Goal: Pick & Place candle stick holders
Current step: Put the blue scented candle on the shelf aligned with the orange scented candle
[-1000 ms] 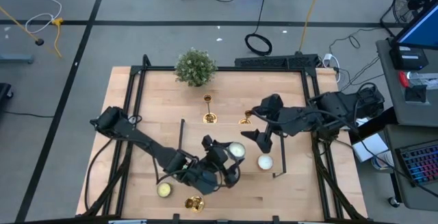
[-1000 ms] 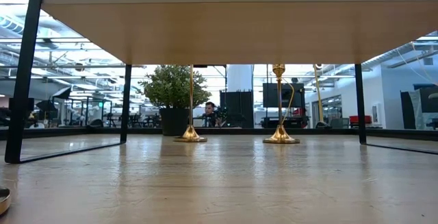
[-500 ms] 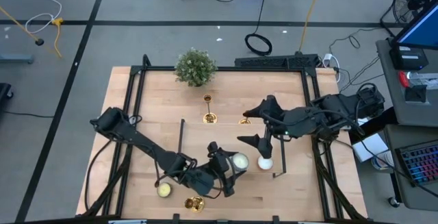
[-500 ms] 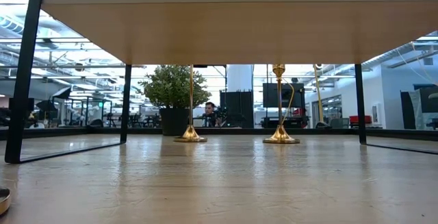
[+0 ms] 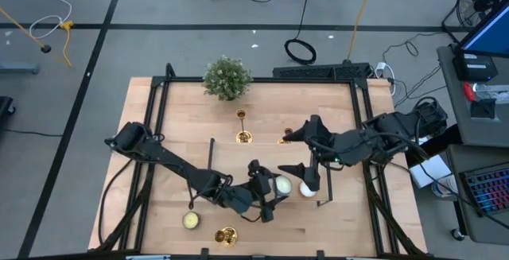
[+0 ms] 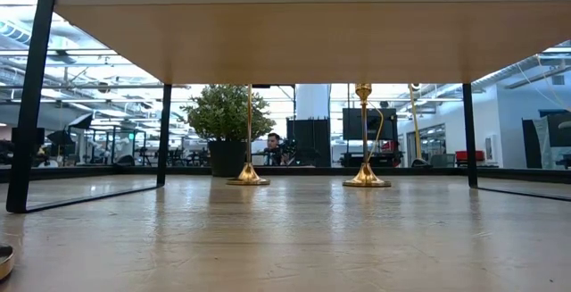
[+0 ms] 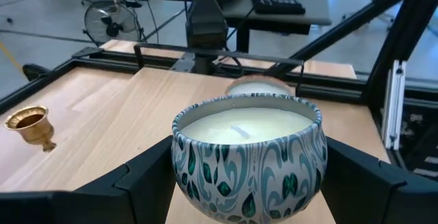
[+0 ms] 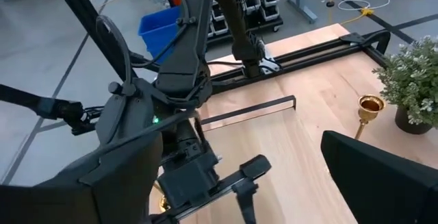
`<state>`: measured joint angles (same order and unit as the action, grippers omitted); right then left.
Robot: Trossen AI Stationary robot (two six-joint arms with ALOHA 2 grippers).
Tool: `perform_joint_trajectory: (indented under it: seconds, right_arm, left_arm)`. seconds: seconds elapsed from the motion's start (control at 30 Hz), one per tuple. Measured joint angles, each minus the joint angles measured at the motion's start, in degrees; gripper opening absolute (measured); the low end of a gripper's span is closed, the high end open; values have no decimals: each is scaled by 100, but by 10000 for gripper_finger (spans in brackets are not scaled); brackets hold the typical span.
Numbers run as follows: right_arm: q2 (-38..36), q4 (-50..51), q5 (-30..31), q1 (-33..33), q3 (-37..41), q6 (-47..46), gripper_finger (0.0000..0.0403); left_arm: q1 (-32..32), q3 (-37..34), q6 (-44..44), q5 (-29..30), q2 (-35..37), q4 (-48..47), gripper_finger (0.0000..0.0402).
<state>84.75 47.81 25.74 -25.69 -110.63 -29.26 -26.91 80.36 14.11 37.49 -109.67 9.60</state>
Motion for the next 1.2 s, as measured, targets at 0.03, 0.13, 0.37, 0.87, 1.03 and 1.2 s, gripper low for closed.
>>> perform_joint_trajectory:
  seconds: [0.03,0.13,0.37,0.87,1.03,1.2]
  right_arm:
    - [0,0,2,2,0,30,393]
    - [0,-113,4,9,71,173,393]
    - [0,-595,-14,9,472,270,393]
    - [0,-1163,-35,9,761,323,393]
    - [0,-1260,-32,9,761,400,393]
    - [0,-1335,-29,9,761,461,393]
  left_arm:
    - [1,-61,-27,24,2,41,299]
    - [19,-249,60,46,2,104,299]
    - [15,-754,432,156,0,558,299]
    - [-64,-769,521,300,10,588,299]
    - [-160,-769,624,409,9,293,299]
    - [-220,-765,867,474,9,153,307]
